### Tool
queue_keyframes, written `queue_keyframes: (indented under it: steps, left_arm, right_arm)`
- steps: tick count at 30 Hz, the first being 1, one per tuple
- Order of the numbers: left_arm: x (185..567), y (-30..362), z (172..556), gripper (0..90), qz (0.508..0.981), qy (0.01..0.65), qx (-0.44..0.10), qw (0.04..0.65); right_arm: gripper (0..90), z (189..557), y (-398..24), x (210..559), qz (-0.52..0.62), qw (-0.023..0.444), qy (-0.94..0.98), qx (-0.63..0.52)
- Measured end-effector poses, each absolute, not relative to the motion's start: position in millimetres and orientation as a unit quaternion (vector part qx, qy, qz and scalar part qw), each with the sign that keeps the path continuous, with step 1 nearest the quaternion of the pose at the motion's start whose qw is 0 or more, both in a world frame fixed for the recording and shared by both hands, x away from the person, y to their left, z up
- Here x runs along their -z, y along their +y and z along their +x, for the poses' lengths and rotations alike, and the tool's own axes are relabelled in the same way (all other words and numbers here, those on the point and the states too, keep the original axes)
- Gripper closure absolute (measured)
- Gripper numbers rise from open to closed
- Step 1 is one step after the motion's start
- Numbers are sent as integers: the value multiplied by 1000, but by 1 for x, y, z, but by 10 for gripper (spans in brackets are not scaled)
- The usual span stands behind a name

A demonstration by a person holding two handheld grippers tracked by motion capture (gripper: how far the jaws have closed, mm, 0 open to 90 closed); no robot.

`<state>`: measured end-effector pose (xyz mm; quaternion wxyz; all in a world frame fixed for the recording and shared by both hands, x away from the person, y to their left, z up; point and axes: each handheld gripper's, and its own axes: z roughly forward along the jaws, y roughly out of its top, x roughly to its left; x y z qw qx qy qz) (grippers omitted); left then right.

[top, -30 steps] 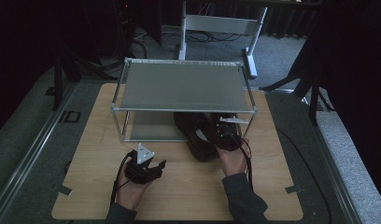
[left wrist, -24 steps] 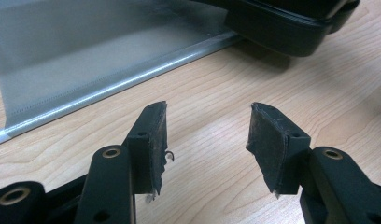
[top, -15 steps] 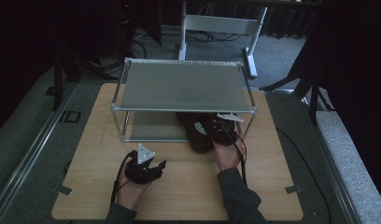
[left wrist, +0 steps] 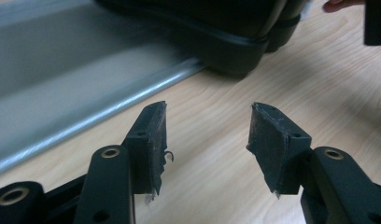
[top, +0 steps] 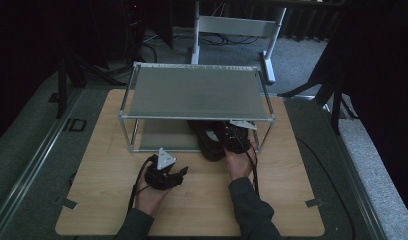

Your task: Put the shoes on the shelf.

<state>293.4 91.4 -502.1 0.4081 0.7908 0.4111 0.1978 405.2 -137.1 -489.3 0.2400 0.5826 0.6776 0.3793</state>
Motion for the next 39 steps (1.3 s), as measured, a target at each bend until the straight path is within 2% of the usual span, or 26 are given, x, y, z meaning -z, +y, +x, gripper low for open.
queue_keyframes:
  steps: [7, 18, 21, 26, 35, 39]
  left_arm:
    - [508, 60, 317, 417, 815, 362, -201, 406]
    - [523, 37, 358, 290, 825, 348, -200, 397]
    - [529, 32, 370, 279, 832, 341, -184, 397]
    - [534, 27, 375, 254, 837, 337, -187, 389]
    - [536, 29, 390, 300, 849, 311, -205, 374]
    - [537, 31, 395, 283, 853, 304, -199, 376]
  right_arm:
    - [809, 409, -137, 487, 586, 245, 672, -380]
    - [807, 416, -135, 493, 587, 251, 669, -380]
    - [807, 416, -134, 493, 585, 252, 669, -384]
    - [804, 416, -134, 494, 581, 250, 671, -387]
    - [766, 417, -137, 495, 577, 246, 666, -403]
    - [731, 418, -137, 496, 575, 249, 664, -407]
